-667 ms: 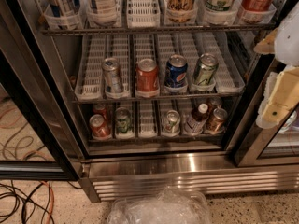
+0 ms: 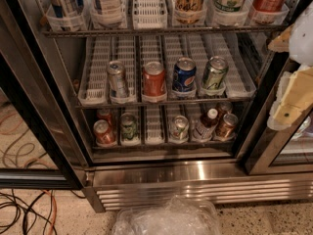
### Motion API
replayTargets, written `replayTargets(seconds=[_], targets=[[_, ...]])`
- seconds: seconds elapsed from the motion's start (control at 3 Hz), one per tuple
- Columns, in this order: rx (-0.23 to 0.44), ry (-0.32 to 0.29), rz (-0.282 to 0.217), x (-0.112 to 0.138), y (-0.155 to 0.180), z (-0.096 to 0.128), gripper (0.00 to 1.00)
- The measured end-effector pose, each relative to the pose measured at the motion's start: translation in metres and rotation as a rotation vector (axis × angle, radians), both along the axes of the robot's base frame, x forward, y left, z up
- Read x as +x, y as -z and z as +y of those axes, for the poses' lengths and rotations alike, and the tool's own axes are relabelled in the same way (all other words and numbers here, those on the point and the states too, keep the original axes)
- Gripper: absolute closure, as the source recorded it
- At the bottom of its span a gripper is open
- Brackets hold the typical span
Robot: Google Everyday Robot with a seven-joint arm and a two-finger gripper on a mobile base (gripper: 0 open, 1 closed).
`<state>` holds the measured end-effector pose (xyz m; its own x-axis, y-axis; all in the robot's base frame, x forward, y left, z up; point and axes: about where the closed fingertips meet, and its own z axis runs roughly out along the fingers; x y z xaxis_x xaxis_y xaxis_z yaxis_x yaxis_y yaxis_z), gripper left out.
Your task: Pick 7up can from top shelf of fridge
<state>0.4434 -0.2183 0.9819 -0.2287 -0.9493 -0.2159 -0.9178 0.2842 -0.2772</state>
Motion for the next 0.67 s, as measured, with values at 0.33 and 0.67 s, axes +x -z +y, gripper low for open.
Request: replayTargets(seconds=[0.33,0.67], targets=[[0.013,0.063,-0.094,0.016,-0.014,-0.008,0.00],[0.046,0.135,-0.205,0.037,-0.028,-0.009,0.00]])
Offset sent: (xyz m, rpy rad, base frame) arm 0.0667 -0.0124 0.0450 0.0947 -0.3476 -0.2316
